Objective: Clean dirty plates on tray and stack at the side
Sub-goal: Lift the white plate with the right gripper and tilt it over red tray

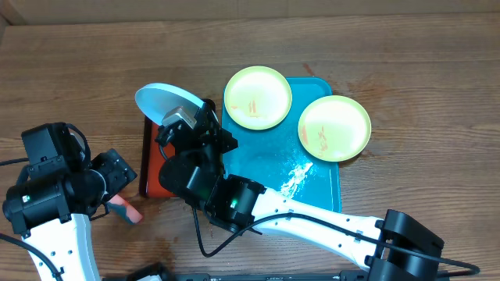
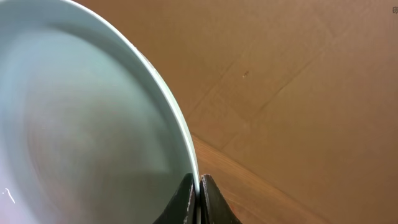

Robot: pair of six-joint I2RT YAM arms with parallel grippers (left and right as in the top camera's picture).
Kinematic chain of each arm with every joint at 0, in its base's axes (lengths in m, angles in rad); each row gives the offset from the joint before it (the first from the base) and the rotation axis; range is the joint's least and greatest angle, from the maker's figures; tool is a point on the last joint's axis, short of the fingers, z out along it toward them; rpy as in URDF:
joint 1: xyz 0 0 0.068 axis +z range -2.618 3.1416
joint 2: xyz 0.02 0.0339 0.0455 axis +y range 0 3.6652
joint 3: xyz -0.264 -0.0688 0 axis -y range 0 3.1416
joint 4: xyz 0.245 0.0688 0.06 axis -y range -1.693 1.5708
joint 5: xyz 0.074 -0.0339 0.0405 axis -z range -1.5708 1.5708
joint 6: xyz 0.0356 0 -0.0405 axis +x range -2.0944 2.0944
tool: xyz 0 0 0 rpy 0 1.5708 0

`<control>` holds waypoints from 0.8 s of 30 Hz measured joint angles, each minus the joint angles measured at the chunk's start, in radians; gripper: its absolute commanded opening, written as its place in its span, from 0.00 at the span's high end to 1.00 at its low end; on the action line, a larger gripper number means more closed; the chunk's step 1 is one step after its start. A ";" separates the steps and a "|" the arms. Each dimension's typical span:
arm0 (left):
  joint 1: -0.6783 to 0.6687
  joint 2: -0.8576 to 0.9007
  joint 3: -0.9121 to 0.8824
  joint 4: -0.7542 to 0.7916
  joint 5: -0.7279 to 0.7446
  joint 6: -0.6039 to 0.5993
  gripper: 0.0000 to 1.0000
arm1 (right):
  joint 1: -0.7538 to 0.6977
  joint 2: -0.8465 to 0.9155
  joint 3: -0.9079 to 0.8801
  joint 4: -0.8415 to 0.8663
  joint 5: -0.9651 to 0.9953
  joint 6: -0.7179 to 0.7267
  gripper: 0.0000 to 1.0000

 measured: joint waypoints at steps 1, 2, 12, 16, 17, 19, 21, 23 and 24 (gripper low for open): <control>0.000 0.000 0.000 0.000 -0.001 0.000 0.23 | 0.000 0.000 0.000 0.000 0.000 0.000 0.96; 0.000 0.000 0.000 0.000 -0.003 0.000 0.23 | 0.000 0.000 0.000 0.000 0.000 0.000 0.96; 0.000 0.000 0.000 0.000 -0.007 0.000 0.22 | -0.007 0.000 0.000 -0.006 -0.006 0.031 0.96; 0.000 0.000 0.000 0.000 -0.008 0.000 0.23 | -0.039 0.000 0.003 -0.146 -0.067 0.164 0.96; 0.000 0.000 0.000 -0.001 -0.008 0.000 0.22 | -0.056 0.000 0.003 -0.206 -0.103 0.221 0.96; 0.000 0.000 0.000 -0.005 -0.008 0.000 0.22 | -0.096 0.000 0.003 -0.286 -0.187 0.323 0.96; 0.000 0.000 0.000 -0.015 -0.008 0.000 0.22 | -0.148 -0.001 0.003 -0.349 -0.272 0.427 0.96; 0.000 0.000 0.000 -0.024 -0.008 -0.001 0.19 | -0.209 -0.010 0.003 -0.414 -0.370 0.524 0.96; 0.000 0.000 0.000 -0.023 -0.014 -0.005 0.19 | -0.233 -0.018 0.002 -0.441 -0.417 0.557 0.96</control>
